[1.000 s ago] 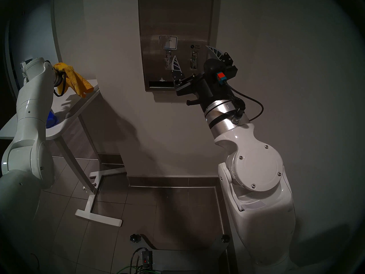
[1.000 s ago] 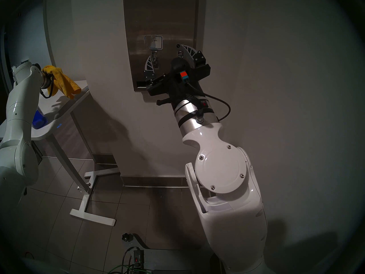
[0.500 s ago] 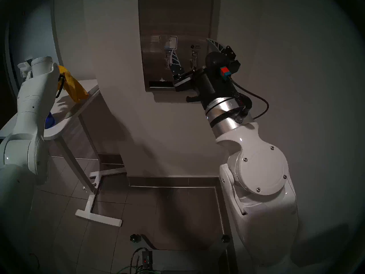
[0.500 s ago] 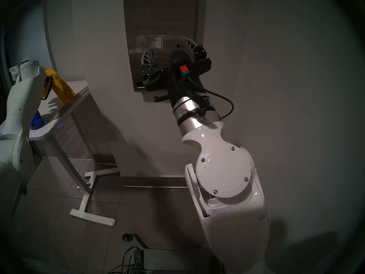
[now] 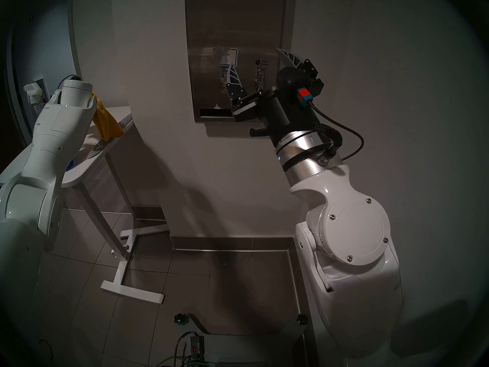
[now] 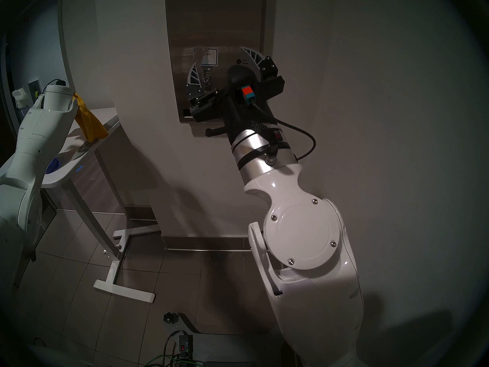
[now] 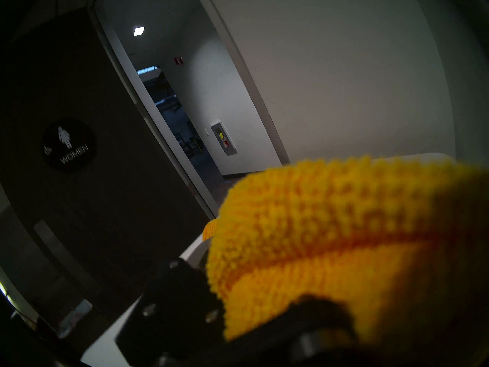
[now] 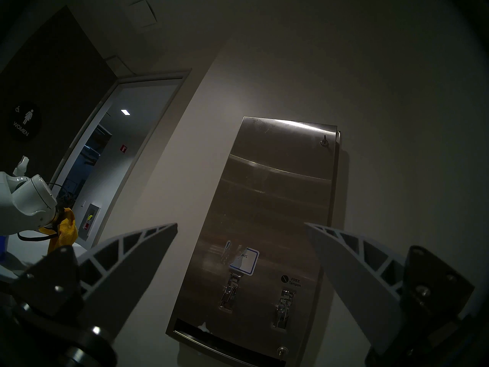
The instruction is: Pick up the cloth and wipe the surface
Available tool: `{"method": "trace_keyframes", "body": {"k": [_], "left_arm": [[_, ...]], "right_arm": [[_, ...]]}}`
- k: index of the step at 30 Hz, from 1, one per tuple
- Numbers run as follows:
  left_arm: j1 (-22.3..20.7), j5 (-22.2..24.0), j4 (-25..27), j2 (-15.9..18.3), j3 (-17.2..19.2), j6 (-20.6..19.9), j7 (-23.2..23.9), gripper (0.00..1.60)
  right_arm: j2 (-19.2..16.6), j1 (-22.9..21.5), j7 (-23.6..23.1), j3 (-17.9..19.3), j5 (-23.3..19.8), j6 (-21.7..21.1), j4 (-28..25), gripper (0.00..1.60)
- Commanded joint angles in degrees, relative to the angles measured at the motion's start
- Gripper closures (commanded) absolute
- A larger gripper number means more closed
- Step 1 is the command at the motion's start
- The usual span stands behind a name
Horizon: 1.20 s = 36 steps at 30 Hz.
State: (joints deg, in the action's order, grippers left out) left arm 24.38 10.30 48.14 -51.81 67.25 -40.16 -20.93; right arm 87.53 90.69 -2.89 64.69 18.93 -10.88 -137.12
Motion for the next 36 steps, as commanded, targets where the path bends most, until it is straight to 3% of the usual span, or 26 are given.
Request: {"method": "trace_keyframes", "body": {"k": [1,16,36], "left_arm": [[-5.2,-5.0,1.4,3.8,-3.9,2.1,0.9,1.6],[-8.9,-13.7,1.5,9.0,-12.2,5.8,5.0,1.6],[-14.0,-24.3,0.2,11.8,-24.1,15.1,16.5,1.6]], "right_arm": [[-0.3,0.0,0.2,0.2,0.0,0.4,-1.9,0.0],[-0.6,0.6,0.3,0.3,-0.1,0.5,-2.3,0.0],[-1.1,1.3,0.5,0.3,0.0,0.7,-2.9,0.0]]}}
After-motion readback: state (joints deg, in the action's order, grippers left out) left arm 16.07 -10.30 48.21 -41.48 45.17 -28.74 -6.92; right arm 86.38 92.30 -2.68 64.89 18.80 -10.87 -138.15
